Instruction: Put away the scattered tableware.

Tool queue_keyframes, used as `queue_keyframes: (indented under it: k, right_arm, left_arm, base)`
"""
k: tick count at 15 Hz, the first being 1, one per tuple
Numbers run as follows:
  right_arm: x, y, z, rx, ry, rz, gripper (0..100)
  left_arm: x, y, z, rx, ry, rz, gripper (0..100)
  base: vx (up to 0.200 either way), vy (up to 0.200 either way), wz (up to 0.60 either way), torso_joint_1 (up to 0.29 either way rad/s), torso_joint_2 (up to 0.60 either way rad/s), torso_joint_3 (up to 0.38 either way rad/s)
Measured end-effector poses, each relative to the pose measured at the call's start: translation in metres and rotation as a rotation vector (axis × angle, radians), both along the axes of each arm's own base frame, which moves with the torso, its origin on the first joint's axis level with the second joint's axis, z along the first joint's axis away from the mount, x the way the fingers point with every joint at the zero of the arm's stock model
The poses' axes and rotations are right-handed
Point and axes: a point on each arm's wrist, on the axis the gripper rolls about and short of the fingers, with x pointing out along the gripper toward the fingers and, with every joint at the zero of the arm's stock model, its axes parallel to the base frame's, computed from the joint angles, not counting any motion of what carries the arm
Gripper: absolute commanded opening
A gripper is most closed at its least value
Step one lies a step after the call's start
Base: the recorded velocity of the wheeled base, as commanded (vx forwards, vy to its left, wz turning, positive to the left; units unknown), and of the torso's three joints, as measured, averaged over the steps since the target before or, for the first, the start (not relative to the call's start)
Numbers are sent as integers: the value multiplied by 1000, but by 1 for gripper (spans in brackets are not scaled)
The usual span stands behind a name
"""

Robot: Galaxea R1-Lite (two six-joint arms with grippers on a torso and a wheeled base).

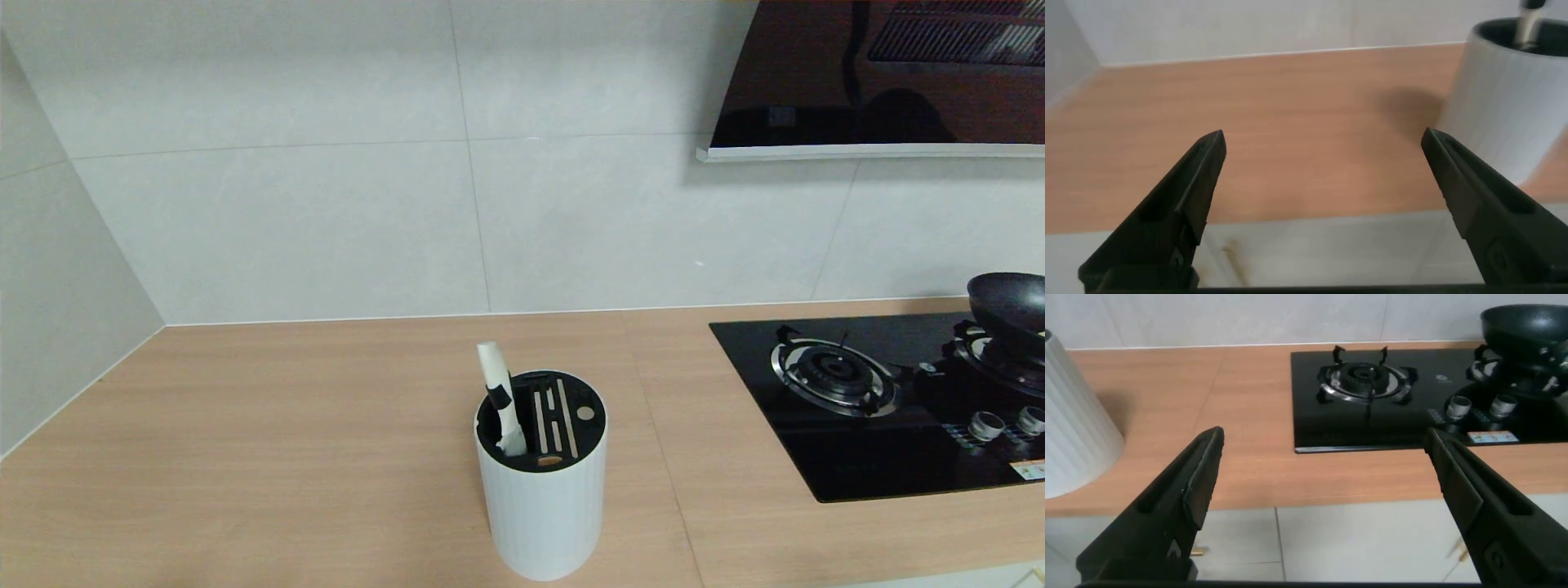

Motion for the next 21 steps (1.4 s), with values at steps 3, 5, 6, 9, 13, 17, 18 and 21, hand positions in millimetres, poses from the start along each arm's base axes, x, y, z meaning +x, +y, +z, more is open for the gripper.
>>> queue_keyframes:
  k: [3, 5, 6, 9, 13, 17, 18, 21]
  right_arm:
    - [0, 0, -1, 1, 2, 1, 100]
    - [0, 0, -1, 1, 3, 1, 100]
    - [0, 0, -1, 1, 3, 1, 100]
    - [0, 0, -1, 0, 3, 1, 100]
    - [0, 0, -1, 1, 3, 4, 100]
    - [0, 0, -1, 1, 3, 5, 100]
    - [0, 0, -1, 1, 4, 5, 100]
    - [0, 0, -1, 1, 4, 5, 100]
  left_arm:
    - [0, 0, 0, 5, 1, 0, 100]
    - [0, 0, 0, 5, 1, 0, 100]
    - [0, 0, 0, 5, 1, 0, 100]
    - [0, 0, 0, 5, 1, 0, 100]
    - [0, 0, 0, 5, 1, 0, 100]
    - [0, 0, 0, 5, 1, 0, 100]
    - [0, 0, 0, 5, 1, 0, 100]
    - [0, 0, 0, 5, 1, 0, 100]
  base:
    - [0, 0, 0, 0, 0, 0]
    - [0, 0, 0, 0, 0, 0]
    - [0, 0, 0, 0, 0, 0]
    - [0, 0, 0, 0, 0, 0]
    - [0, 0, 0, 0, 0, 0]
    - [0, 0, 0, 0, 0, 0]
    - [0, 0, 0, 0, 0, 0]
    - [0, 0, 0, 0, 0, 0]
